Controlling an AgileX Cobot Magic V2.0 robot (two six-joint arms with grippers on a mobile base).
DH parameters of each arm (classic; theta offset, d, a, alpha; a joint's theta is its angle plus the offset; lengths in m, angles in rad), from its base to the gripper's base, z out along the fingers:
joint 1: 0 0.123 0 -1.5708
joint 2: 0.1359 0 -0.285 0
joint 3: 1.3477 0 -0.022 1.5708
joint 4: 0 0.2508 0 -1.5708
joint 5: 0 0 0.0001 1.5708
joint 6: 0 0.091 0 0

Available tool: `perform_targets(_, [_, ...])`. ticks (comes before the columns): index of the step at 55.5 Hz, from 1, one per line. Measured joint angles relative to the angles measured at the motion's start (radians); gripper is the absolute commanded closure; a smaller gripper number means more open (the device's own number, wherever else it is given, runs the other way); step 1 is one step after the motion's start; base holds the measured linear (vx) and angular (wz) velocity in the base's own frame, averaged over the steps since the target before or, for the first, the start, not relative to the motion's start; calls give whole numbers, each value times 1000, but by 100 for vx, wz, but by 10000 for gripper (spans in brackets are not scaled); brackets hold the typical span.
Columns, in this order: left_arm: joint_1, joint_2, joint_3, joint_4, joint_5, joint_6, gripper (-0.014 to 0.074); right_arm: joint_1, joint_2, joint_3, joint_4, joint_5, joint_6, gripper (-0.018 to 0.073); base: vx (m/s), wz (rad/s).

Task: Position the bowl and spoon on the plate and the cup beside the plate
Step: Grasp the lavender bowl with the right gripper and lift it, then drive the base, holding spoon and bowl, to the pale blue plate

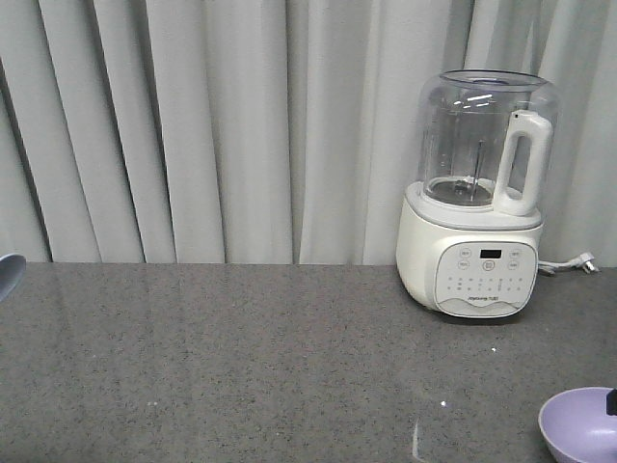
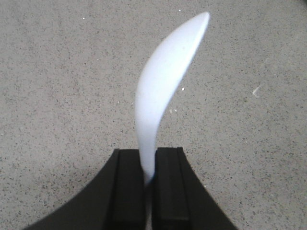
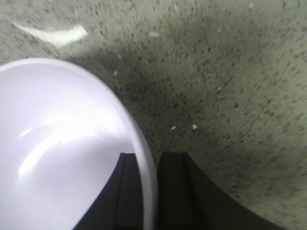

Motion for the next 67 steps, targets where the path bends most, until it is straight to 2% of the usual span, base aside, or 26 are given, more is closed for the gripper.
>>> perform_targets(5, [0, 0, 0, 0, -5, 9, 596, 0, -80, 10, 0, -1, -59, 572, 0, 0])
perform_targets(9, [0, 0, 0, -1, -6, 16, 596, 0, -168, 12, 44, -23, -130, 572, 0, 0])
perform_targets(17, [0, -4, 1, -19, -14, 62, 596, 0, -361, 12, 207, -66, -328, 571, 0, 0])
perform_targets(24, [0, -46, 24, -102, -47, 132, 596, 14, -510, 13, 392, -70, -523, 571, 0, 0])
perform_targets(28, [0, -104, 55, -180, -69, 197, 596, 53, -590, 26, 509, -72, -645, 569, 0, 0])
perform_targets(35, [0, -210, 132, -275, -81, 313, 596, 122, -713, 80, 634, -73, -794, 569, 0, 0])
perform_targets(41, [0, -342, 240, -305, -111, 366, 596, 169, -834, 149, 683, -73, -853, 568, 0, 0])
perform_targets(47, [0, -472, 341, -313, -168, 367, 596, 203, -960, 220, 686, -74, -868, 568, 0, 0])
perform_targets(53, [0, -600, 417, -352, -225, 367, 596, 228, -1062, 290, 686, -77, -871, 568, 0, 0])
perform_targets(67, [0, -743, 448, -392, -292, 381, 596, 240, -1174, 372, 685, -142, -872, 568, 0, 0])
